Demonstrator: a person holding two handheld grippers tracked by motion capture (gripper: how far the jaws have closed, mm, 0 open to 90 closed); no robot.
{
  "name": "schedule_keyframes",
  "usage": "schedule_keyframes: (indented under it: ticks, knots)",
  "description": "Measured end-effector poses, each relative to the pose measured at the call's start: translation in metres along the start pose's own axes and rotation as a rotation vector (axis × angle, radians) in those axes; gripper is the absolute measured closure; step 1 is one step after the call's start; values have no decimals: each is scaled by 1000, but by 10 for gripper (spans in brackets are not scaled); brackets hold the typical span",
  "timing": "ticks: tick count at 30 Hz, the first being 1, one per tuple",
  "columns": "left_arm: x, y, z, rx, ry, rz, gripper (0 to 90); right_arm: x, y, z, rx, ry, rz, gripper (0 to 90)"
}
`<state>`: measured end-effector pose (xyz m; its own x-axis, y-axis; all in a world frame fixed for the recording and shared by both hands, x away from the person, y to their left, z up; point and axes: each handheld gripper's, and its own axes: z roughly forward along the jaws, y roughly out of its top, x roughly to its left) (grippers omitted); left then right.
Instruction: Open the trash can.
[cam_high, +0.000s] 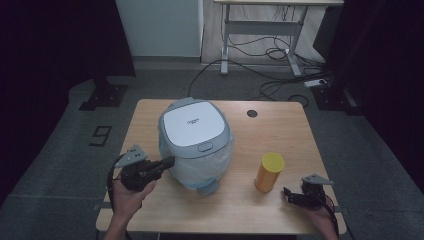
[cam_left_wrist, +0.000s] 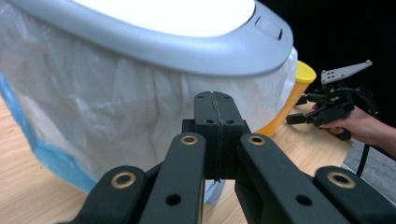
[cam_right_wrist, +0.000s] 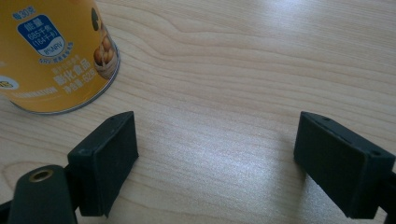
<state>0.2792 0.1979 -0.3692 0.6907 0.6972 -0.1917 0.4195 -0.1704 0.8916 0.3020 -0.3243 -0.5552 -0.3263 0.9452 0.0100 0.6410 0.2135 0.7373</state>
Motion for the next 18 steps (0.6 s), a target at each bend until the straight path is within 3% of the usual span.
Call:
schedule_keyframes:
  ticks: [6, 18]
  knots:
    - [0, 8, 3, 12, -2, 10, 900, 0, 0, 0, 0, -1, 2, 130]
    - [0, 12, -10, 7, -14, 18, 900, 0, 0, 0, -1, -1, 1, 129]
